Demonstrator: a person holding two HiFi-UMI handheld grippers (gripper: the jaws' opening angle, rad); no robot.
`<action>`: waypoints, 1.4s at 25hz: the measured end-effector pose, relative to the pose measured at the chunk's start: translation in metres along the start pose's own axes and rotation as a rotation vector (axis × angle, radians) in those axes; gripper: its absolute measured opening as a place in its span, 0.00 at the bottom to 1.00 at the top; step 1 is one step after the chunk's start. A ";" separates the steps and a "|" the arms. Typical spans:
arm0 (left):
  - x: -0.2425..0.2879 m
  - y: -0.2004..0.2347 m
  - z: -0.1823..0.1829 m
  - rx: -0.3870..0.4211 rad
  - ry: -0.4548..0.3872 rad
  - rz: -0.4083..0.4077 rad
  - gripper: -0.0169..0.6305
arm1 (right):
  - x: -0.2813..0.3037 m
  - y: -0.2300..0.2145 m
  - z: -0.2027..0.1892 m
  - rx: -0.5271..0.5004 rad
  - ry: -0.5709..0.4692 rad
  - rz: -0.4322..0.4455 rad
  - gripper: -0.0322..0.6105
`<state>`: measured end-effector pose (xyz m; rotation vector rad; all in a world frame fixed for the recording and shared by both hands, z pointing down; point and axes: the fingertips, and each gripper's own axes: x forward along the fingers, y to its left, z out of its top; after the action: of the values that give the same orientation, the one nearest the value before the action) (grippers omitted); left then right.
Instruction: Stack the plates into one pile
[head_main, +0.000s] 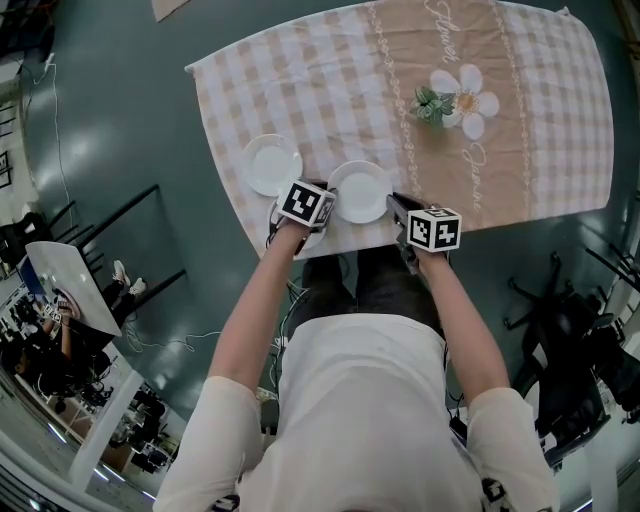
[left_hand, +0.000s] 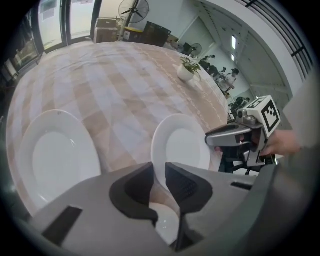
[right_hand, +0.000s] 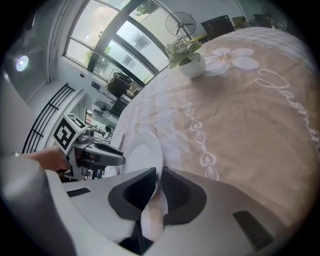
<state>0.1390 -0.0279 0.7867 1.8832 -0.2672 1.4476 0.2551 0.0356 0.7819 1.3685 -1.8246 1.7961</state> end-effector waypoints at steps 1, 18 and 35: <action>0.000 0.000 0.000 -0.019 -0.002 -0.005 0.15 | 0.000 0.000 0.000 0.003 0.002 -0.007 0.14; -0.025 0.007 -0.017 -0.227 -0.136 -0.044 0.11 | -0.002 0.029 0.015 -0.079 0.011 -0.046 0.14; -0.054 0.017 -0.051 -0.366 -0.235 -0.118 0.10 | 0.005 0.075 0.019 -0.183 0.039 -0.054 0.14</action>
<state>0.0731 -0.0205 0.7499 1.7315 -0.4895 1.0194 0.2063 0.0023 0.7322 1.2919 -1.8615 1.5749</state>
